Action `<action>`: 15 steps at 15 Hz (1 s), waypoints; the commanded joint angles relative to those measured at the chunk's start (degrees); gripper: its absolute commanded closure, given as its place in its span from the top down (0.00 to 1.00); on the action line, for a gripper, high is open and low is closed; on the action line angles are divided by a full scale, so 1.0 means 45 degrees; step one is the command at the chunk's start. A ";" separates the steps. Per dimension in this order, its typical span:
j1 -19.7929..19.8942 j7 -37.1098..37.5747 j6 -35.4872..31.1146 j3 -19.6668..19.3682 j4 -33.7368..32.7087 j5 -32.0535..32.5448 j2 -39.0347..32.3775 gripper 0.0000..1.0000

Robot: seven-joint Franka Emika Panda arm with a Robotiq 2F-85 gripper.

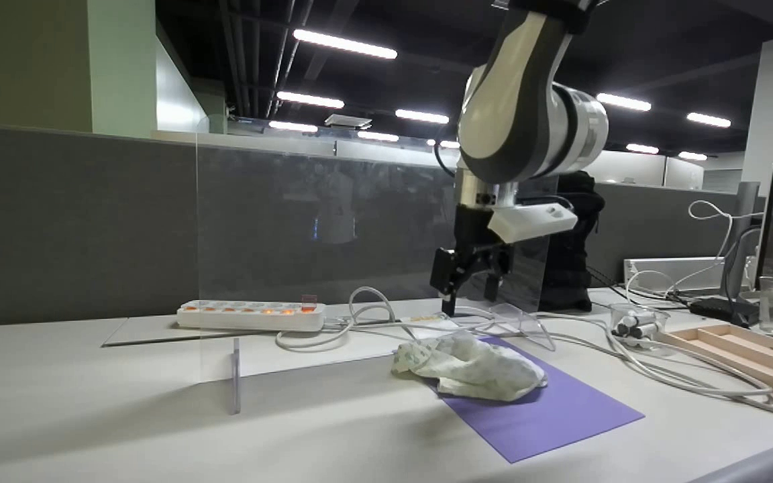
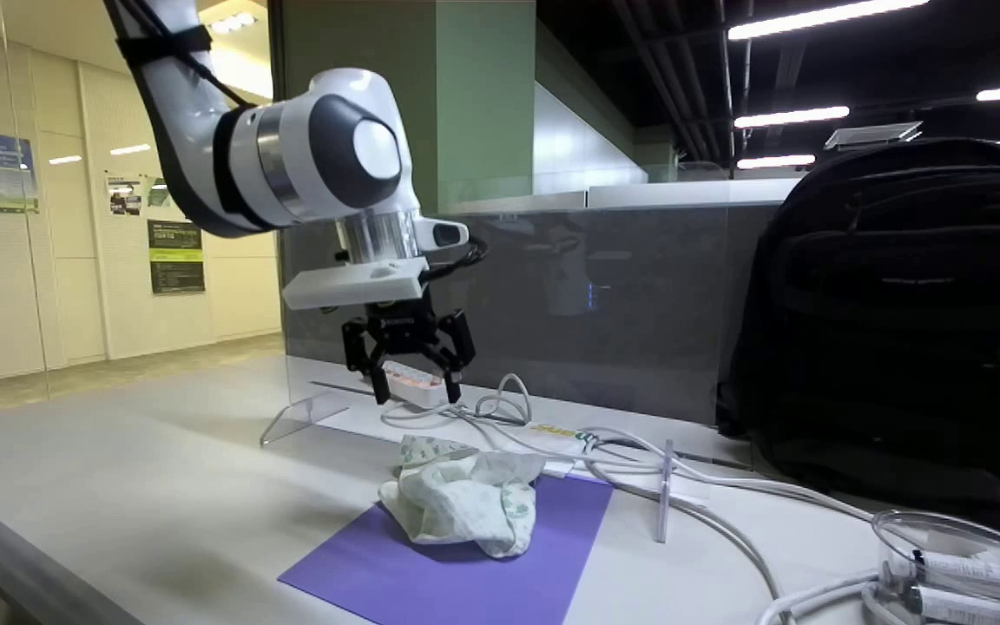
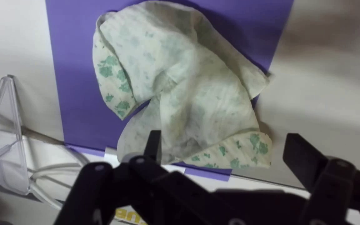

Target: Put the cloth on the countertop shield

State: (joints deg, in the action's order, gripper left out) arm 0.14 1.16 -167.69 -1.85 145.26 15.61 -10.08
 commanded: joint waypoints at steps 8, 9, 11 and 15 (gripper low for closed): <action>0.1475 -0.1788 -0.1431 0.0904 -0.0336 -0.2696 -0.2387 0.74; 0.1592 -0.1866 -0.1472 0.1045 -0.0330 -0.2835 -0.2392 0.68; 0.1844 -0.1981 -0.1537 0.1402 -0.0299 -0.3109 -0.2333 0.52; 0.2234 -0.2267 -0.1508 0.2042 -0.0166 -0.3405 -0.2075 0.24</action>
State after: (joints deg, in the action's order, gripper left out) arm 8.41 -7.46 -174.83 5.12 144.42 1.80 -20.62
